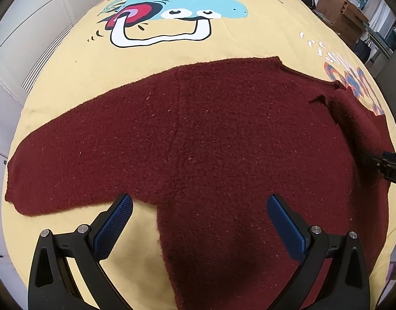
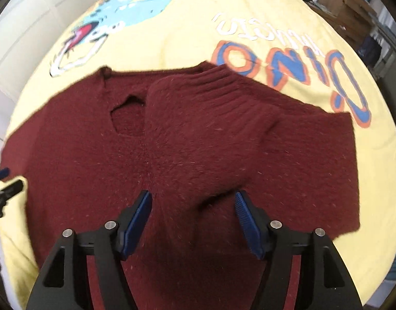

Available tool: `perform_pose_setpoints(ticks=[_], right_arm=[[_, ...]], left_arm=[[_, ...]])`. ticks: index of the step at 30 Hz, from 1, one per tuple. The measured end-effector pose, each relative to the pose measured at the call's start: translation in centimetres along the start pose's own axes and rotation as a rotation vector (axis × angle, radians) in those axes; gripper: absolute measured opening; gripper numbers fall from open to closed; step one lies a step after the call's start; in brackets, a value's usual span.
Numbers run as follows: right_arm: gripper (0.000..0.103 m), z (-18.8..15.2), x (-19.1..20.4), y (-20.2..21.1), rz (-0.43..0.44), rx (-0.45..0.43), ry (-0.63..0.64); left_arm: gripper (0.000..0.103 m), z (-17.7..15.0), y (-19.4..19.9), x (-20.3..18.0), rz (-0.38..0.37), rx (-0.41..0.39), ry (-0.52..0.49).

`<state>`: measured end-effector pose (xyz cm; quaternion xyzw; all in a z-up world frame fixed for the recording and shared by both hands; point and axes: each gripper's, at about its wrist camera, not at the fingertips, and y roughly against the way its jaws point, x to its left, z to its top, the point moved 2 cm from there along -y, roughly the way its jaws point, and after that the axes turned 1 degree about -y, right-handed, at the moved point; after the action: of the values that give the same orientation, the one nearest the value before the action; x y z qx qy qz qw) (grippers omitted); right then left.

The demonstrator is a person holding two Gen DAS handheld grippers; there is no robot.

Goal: Fold small clothes
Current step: 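Open the right gripper and lift it away from the folded side, then grasp the ribbed sleeve cuff with the left gripper and fold it across the body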

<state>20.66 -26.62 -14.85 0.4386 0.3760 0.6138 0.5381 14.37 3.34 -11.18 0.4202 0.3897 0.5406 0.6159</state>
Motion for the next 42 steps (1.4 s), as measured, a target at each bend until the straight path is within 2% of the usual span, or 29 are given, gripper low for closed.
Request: perform_pose_setpoints(ticks=[3,8,13,17,23,29,32,36,40,42], right_arm=[[0.075,-0.8,-2.1,1.8,-0.003,-0.021,-0.025],[0.075,-2.9,-7.2,3.3,-0.1,-0.038,-0.082],[0.075,-5.3,-13.2,2.8,-0.159,-0.01,-0.182],[0.075,-6.6,-15.9,1.8,-0.161,0.015,-0.244],[0.075,-7.4,-17.3,1.2,-0.13,0.019,-0.283],[0.075,-7.2,-17.3,0.5,-0.114,0.03,-0.276],[0.075,-7.0,-17.3,0.2,-0.111,0.033,-0.273],[0.075,-7.0,-17.3,-0.3,-0.105,0.036,-0.274],[0.075,-6.9,-17.4,-0.9,-0.105,0.04,-0.273],[0.075,-6.8,-17.4,-1.2,-0.107,0.043,-0.273]], left_arm=[[0.102,0.1,0.1,-0.5,0.0,0.002,-0.016],[0.102,0.5,0.0,-1.8,-0.01,0.01,-0.046],[0.102,1.4,-0.2,-4.4,-0.026,0.009,-0.096],[0.102,2.6,-0.5,-7.6,-0.051,0.011,-0.153],[0.102,5.3,-1.0,-15.1,-0.094,-0.007,-0.299],[0.102,6.8,-3.2,-23.4,-0.172,0.05,-0.431],[0.102,7.2,-4.4,-26.9,-0.153,0.059,-0.514],[0.102,7.3,-6.3,-30.0,-0.126,0.093,-0.568],[0.101,7.3,-8.8,-31.8,-0.05,0.126,-0.607],[0.093,7.5,-10.3,-32.2,-0.029,0.158,-0.598]])
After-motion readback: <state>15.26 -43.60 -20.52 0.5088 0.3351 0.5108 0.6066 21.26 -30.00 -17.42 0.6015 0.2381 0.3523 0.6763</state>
